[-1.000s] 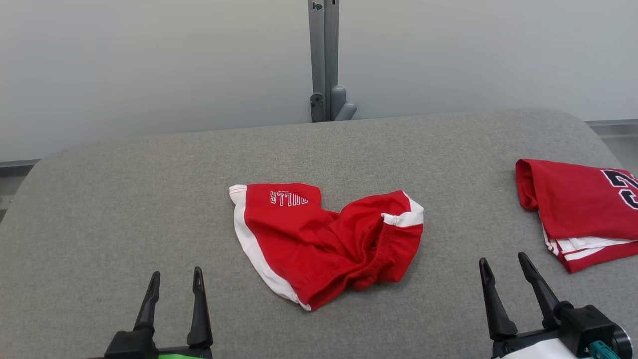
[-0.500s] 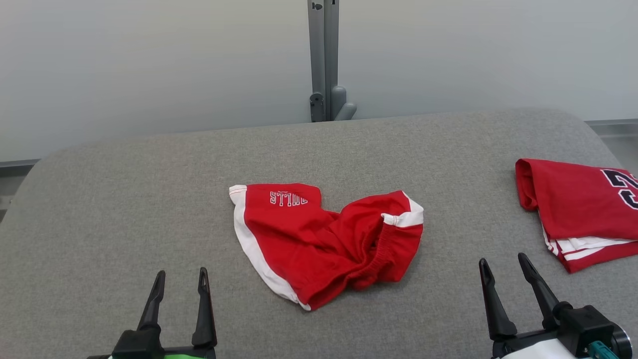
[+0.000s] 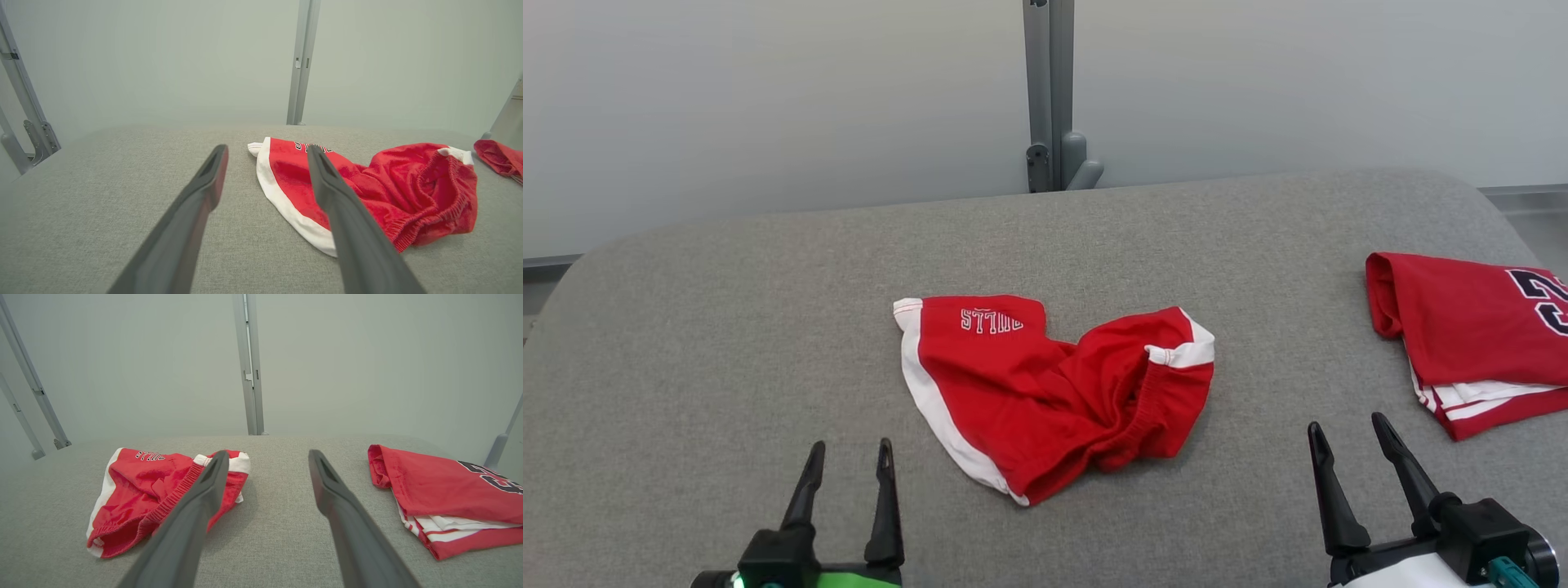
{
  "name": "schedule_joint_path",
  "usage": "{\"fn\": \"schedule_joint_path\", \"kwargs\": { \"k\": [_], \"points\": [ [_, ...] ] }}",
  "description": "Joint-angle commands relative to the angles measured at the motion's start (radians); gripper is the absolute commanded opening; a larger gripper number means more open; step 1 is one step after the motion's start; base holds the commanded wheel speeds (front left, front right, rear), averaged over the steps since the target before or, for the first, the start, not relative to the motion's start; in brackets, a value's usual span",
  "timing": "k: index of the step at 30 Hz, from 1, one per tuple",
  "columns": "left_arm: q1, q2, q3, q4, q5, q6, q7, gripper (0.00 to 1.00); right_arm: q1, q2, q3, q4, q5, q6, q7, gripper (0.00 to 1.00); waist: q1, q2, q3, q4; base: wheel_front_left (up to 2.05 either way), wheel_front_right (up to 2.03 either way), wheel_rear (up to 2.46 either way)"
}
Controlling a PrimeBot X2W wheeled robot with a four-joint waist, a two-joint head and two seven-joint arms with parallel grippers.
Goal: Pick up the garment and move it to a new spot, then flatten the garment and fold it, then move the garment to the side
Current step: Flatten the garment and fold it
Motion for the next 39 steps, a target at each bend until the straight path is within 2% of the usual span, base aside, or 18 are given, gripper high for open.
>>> {"fn": "schedule_joint_path", "kwargs": {
  "k": [1, 10, 17, 27, 39],
  "points": [
    [-0.038, 0.0, -0.024, 0.019, -0.012, -0.01, -0.002, 1.0, -0.007, -0.006, 0.002, -0.001, 0.008, 0.0, -0.003, 1.0, 0.0, -0.0001, 0.011, -0.007, 0.0, 0.0, 0.0],
    [-0.216, 0.001, -0.223, 0.144, -0.117, -0.059, 0.005, 1.0, -0.035, -0.016, 0.001, 0.001, 0.007, 0.0, -0.003, 1.0, 0.0, -0.0001, 0.054, -0.058, 0.0, 0.0, 0.0],
    [-0.388, 0.001, -0.385, 0.218, -0.247, -0.077, 0.09, 1.0, -0.067, -0.021, 0.01, -0.002, 0.008, 0.0, -0.003, 1.0, 0.0, -0.0001, 0.111, -0.119, 0.0, 0.0, 0.0],
    [-0.563, 0.002, -0.512, 0.333, -0.365, -0.061, 0.25, 1.0, -0.122, -0.024, 0.017, -0.005, 0.014, 0.0, -0.003, 1.0, 0.0, -0.0001, 0.204, -0.192, 0.0, 0.0, 0.0],
    [-0.678, 0.002, -0.584, 0.416, -0.422, -0.015, 0.321, 1.0, -0.156, -0.021, 0.022, 0.0, 0.013, 0.0, -0.003, 1.0, 0.0, -0.0001, 0.24, -0.244, 0.0, 0.0, 0.0]
  ]
}}
